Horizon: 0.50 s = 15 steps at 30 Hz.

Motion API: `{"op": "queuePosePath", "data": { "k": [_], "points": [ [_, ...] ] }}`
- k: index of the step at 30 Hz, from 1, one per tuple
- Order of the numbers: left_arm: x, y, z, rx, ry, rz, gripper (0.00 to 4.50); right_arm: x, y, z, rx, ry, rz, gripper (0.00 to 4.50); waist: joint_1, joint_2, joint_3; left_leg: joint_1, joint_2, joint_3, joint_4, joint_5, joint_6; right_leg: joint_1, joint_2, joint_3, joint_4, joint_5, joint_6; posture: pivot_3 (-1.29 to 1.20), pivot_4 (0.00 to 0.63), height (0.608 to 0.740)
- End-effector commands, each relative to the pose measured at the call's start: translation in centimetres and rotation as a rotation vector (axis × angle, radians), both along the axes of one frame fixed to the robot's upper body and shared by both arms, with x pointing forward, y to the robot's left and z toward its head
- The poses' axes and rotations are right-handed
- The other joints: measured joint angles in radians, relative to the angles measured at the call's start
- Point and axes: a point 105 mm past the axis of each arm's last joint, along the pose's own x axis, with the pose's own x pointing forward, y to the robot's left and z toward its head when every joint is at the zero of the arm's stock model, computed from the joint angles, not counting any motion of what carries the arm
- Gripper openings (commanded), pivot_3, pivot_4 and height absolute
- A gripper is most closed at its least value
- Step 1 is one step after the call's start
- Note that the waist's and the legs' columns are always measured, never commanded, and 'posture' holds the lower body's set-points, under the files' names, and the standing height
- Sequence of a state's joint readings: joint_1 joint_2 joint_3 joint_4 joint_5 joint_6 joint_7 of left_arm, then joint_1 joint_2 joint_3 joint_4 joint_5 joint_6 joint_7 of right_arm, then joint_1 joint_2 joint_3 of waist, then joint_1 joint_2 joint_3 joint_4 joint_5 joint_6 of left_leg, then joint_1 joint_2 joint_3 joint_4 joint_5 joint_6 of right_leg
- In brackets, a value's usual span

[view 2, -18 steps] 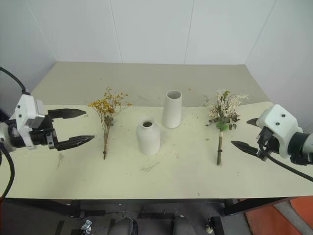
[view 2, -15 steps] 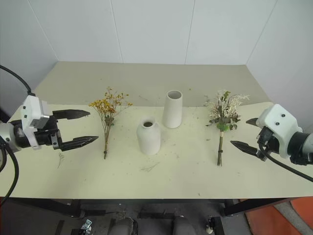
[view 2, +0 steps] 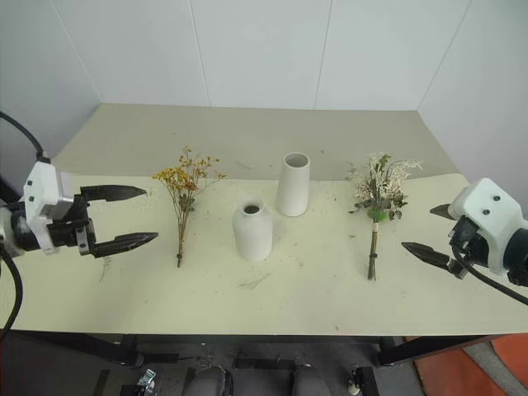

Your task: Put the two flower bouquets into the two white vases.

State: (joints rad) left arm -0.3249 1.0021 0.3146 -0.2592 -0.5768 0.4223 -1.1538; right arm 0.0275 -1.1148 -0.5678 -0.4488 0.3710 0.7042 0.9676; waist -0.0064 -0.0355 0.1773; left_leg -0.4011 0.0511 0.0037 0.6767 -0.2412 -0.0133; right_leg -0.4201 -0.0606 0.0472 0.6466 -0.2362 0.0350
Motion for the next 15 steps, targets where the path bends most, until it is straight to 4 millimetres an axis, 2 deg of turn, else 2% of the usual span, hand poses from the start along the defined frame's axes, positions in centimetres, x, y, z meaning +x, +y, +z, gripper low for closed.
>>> {"op": "queuePosePath", "data": {
  "k": [1, 3, 6, 9, 15],
  "points": [
    [0.9, -1.3, 2.4, -0.033, -0.105, -0.076, 4.49, 0.6, 0.3, 0.2, 0.048, 0.025, -0.066, 4.50, -0.001, 0.000, 0.000, 0.000, 0.000, 0.000, 0.000, 0.000, 0.000, 0.000, 0.000, 0.000, 0.000, 0.000, 0.000, 0.00, 0.150, 0.740],
    [1.6, -2.6, 3.9, -0.063, -0.157, -0.141, 4.49, 2.0, 0.6, -0.2, 0.101, 0.043, -0.129, 4.50, -0.005, 0.000, 0.000, 0.000, 0.000, 0.000, 0.001, 0.000, 0.000, 0.000, 0.000, 0.000, 0.000, 0.000, 0.000, 0.00, 0.150, 0.740],
    [2.7, -4.6, 5.0, -0.038, -0.209, -0.234, 4.49, 4.1, 0.9, -1.3, 0.141, 0.077, -0.220, 4.50, -0.009, -0.001, -0.001, 0.000, -0.001, 0.000, 0.002, 0.000, 0.000, 0.000, 0.000, 0.000, 0.000, 0.001, 0.000, 0.00, 0.150, 0.740],
    [3.9, -6.3, 5.0, 0.004, -0.229, -0.305, 4.49, 6.0, 0.7, -2.6, 0.195, 0.124, -0.332, 4.50, -0.012, -0.001, -0.001, -0.002, -0.001, 0.000, 0.001, 0.000, 0.000, -0.001, 0.000, 0.001, 0.000, 0.001, 0.000, 0.00, 0.150, 0.740],
    [5.2, -7.8, 4.0, 0.092, -0.256, -0.366, 4.49, 8.9, -0.2, -4.3, 0.323, 0.182, -0.481, 4.50, -0.011, 0.000, -0.001, -0.006, -0.001, 0.000, 0.001, 0.000, 0.000, -0.005, 0.000, 0.001, -0.001, 0.001, 0.001, 0.00, 0.150, 0.740]
  ]
}}
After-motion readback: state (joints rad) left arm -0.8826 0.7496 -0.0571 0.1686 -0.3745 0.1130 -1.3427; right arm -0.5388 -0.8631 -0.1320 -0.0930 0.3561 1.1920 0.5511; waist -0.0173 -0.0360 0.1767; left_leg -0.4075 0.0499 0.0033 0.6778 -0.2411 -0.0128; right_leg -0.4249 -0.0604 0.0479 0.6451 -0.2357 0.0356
